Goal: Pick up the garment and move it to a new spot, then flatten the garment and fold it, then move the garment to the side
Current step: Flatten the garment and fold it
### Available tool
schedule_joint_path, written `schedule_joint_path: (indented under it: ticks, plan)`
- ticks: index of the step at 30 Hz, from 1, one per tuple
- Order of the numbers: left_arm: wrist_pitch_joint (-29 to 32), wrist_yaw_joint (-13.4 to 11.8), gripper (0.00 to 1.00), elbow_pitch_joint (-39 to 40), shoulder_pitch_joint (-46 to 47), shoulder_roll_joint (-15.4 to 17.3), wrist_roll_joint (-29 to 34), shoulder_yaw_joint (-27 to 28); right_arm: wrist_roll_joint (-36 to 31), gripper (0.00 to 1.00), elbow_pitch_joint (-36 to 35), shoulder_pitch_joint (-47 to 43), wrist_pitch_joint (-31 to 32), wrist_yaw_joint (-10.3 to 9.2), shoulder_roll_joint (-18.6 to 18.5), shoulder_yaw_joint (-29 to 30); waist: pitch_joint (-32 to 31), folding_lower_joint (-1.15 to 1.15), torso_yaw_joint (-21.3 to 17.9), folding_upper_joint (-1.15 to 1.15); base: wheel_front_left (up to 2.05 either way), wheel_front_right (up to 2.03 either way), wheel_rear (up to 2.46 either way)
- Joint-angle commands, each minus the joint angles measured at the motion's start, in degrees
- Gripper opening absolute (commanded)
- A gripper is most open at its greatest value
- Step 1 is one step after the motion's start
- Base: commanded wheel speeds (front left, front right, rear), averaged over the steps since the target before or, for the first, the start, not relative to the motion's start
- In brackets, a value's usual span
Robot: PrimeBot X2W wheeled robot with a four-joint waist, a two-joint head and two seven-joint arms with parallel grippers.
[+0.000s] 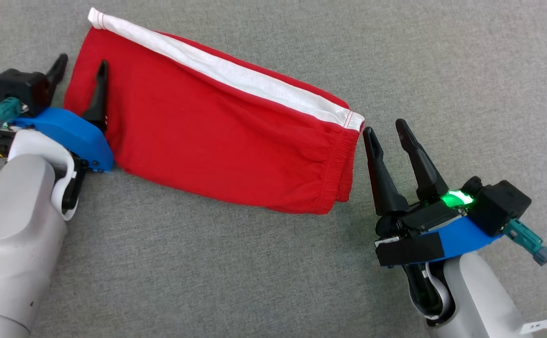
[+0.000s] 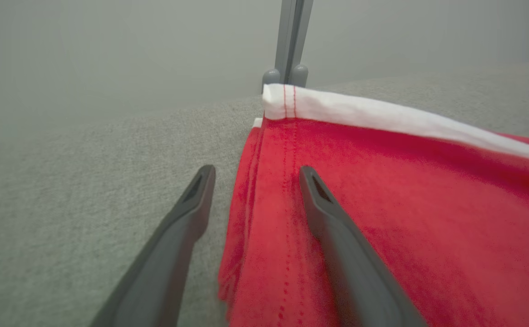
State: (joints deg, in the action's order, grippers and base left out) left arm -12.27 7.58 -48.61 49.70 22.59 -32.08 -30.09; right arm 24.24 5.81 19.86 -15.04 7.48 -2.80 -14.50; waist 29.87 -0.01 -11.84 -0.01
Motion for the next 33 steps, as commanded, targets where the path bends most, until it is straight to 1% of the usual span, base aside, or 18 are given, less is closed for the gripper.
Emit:
schedule_joint_path:
  ticks: [1,4,5,6,7,9,14,18,20,24,31,32,33]
  plan:
    - [2.3,-0.2,1.0,-2.4,-1.4,-0.5,-0.9,-2.2,-0.4,1.0,0.3,-0.8,-0.2,0.03,-0.2,0.4,-0.4,0.01,0.1,0.01,0.0,0.0,0.0]
    - [5.1,-0.2,1.0,-4.6,-1.5,-0.5,-2.6,-4.4,-0.5,1.0,0.8,-1.5,-0.2,0.03,-0.2,0.7,-1.1,0.01,0.2,0.01,0.0,0.0,0.0]
    - [6.1,-0.2,0.97,-5.2,-1.6,-0.8,-3.3,-5.2,-0.5,1.0,1.0,-1.6,-0.2,0.03,-0.2,0.8,-1.4,0.01,0.2,0.01,0.0,0.0,0.0]
    - [6.6,-0.1,0.62,-5.6,-1.6,-0.9,-3.8,-6.0,-0.6,1.0,1.3,-1.5,-0.2,0.03,-0.2,0.9,-1.7,0.01,0.2,0.01,0.0,0.0,0.0]
    - [7.1,-0.1,0.0,-5.8,-1.6,-1.0,-4.1,-6.7,-0.6,1.0,1.5,-1.4,-0.2,0.03,-0.2,1.0,-2.0,0.01,0.3,0.01,0.0,0.0,0.0]
    - [7.5,-0.1,0.0,-6.1,-1.9,-1.2,-5.3,-7.9,-0.8,1.0,2.0,-1.3,-0.2,0.03,-0.2,1.3,-2.8,0.01,0.4,0.01,0.0,0.0,0.0]
    - [4.6,-0.1,0.0,-8.0,-2.4,-1.9,-7.4,-8.9,-1.8,1.0,3.6,-2.5,-0.2,0.03,-0.2,2.2,-6.2,0.01,1.1,0.01,0.0,0.0,0.0]
    - [1.4,-0.1,0.0,-9.8,-4.8,-3.9,-9.5,-8.6,-3.2,1.0,5.3,-3.9,-0.2,0.03,-0.2,2.9,-10.1,0.01,2.5,0.01,0.0,0.0,0.0]
    - [0.2,-0.1,0.0,-10.7,-7.2,-5.1,-11.3,-8.0,-3.7,1.0,6.2,-5.1,-0.2,0.03,-0.2,3.2,-12.0,0.01,3.3,0.01,0.0,0.0,0.0]
    - [-1.7,-0.1,0.0,-11.9,-11.9,-7.2,-12.6,-7.8,-5.5,1.0,7.8,-7.0,-0.2,0.03,-0.2,3.6,-14.9,0.01,5.2,0.01,0.0,0.0,0.0]
    - [-2.7,-0.8,0.0,-12.7,-17.1,-9.9,-12.7,-6.7,-6.9,1.0,9.7,-8.2,-0.2,0.03,-0.2,4.5,-16.6,0.01,7.9,0.01,0.0,0.0,0.0]
    - [-2.7,-1.0,0.36,-12.3,-17.4,-10.2,-12.6,-6.4,-7.0,1.0,10.0,-7.9,-0.2,0.03,-0.2,4.5,-16.5,0.01,8.3,0.01,0.0,0.0,0.0]
    - [-2.7,-1.3,1.0,-11.3,-17.7,-10.1,-12.0,-5.8,-7.2,1.0,10.4,-7.5,-0.2,0.03,-0.2,4.5,-16.5,0.01,8.7,0.01,0.0,0.0,0.0]
